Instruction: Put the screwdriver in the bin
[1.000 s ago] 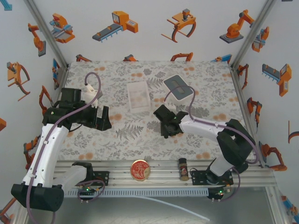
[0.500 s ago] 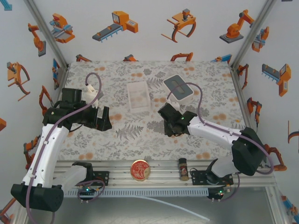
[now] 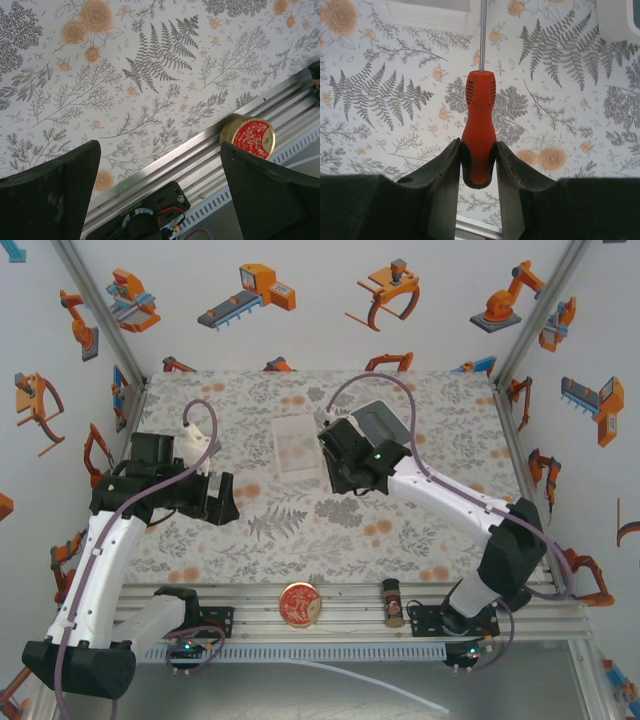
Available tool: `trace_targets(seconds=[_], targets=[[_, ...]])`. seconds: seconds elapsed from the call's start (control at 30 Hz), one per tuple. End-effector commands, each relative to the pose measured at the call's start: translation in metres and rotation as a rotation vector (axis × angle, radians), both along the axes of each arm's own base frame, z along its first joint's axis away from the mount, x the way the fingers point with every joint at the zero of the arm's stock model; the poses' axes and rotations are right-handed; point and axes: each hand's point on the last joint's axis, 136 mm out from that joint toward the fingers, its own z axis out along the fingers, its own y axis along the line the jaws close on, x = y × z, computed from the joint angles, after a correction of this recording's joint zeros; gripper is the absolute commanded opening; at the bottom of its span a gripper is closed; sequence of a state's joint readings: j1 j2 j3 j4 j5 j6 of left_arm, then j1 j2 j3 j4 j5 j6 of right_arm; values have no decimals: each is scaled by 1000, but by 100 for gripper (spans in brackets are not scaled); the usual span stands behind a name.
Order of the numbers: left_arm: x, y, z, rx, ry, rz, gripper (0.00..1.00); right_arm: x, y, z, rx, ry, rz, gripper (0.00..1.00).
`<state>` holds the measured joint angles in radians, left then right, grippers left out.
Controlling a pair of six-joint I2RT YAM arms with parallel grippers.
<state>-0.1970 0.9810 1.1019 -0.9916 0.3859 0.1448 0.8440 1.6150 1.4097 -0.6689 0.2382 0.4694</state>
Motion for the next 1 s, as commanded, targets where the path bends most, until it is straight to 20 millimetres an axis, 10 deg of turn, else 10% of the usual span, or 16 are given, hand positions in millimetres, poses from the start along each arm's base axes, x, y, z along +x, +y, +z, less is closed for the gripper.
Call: trace_targets(seconds=[0.0,0.37,0.97], targets=[[-5,-2,0,7,4,-26,97,11,19,1,-42,-3,81,19],[-8,-2,-1,-11,-5,-18,97,67,74,-26,-74,31,165,19],[-6,-2,6,-73,2,6,97,110,94,-70,-140,71,207,19]])
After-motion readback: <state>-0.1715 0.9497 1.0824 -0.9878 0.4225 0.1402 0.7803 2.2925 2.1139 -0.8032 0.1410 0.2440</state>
